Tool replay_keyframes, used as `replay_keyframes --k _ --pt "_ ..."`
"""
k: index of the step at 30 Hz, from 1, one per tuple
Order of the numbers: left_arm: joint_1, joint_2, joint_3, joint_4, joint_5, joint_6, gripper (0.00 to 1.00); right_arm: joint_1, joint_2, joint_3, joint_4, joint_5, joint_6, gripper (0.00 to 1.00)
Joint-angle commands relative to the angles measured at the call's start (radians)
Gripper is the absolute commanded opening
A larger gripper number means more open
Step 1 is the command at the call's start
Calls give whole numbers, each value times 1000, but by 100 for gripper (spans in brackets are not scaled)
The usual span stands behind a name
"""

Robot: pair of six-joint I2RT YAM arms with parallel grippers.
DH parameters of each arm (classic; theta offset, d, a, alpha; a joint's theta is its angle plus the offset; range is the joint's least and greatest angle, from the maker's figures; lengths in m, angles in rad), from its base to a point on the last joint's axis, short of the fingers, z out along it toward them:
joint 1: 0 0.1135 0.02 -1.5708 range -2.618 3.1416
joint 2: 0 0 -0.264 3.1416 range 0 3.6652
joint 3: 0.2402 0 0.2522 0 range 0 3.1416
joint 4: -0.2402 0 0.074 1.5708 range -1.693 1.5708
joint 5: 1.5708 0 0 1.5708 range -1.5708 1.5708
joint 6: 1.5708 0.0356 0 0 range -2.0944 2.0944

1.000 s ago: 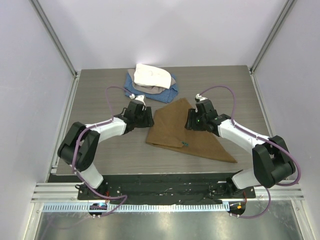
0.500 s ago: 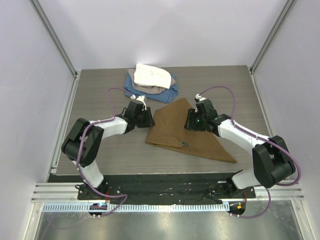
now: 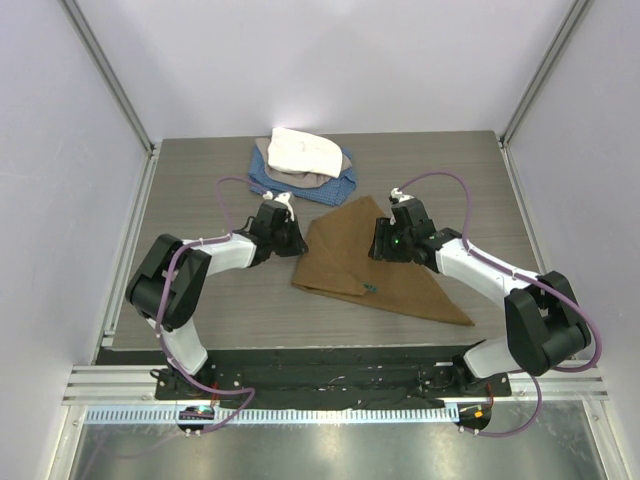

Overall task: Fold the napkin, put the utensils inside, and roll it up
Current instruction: Fold the napkin

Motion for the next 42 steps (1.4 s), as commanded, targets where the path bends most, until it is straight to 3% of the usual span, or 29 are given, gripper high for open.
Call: replay_keyframes --k 1,16,27,34,37,38,40,41,42 --pt "12 1 10 34 13 -2 0 4 -1 14 33 -4 -2 52" --pt "95 -138 -93 7 -26 16 0 27 60 64 66 -36 11 52" --pt "161 -339 -204 -82 -114 16 0 145 168 156 124 -56 38 52" --pt "164 -364 -231 -89 -90 -2 0 200 152 160 128 -44 69 52" --pt "164 -350 -208 -104 -87 -4 16 200 68 101 96 -6 98 52" --pt "164 -353 -189 -133 -84 -2 31 199 41 66 74 25 107 52" --pt "164 -375 -144 -191 -87 -5 52 197 -60 39 -28 97 129 52" --pt "164 -385 -118 -231 -111 -19 70 193 -99 10 -68 149 141 53" --pt "164 -396 -81 -300 -124 -28 76 182 -131 -1 -166 167 159 53"
